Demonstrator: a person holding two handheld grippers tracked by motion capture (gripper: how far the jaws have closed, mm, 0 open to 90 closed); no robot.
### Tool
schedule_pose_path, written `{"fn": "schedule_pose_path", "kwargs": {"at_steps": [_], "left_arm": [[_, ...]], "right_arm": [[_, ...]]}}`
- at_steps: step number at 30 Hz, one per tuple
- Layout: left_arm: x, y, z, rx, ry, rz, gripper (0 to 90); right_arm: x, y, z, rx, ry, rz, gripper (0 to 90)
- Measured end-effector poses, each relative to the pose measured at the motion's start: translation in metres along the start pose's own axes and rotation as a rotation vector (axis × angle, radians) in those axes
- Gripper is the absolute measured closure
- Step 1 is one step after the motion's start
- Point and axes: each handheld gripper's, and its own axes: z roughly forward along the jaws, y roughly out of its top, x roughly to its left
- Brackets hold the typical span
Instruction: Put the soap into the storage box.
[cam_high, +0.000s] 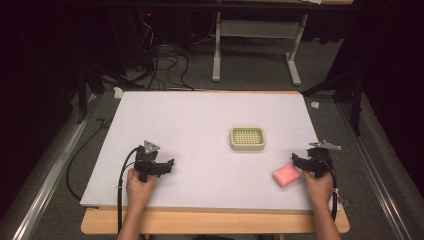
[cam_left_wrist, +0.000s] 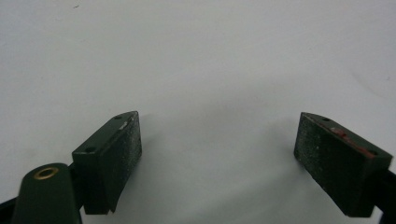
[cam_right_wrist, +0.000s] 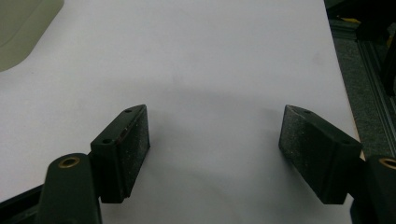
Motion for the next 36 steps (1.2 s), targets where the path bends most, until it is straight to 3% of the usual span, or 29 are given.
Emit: {"fn": "schedule_pose_path", "kwargs": {"at_steps": [36], "left_arm": [[0.0001,0.0,0.0,0.0,0.0,0.0,15.6]], "right_arm": [[0.0006,-0.0001,-0.0001,-0.002,-0.005,-0.008,24.9]]}}
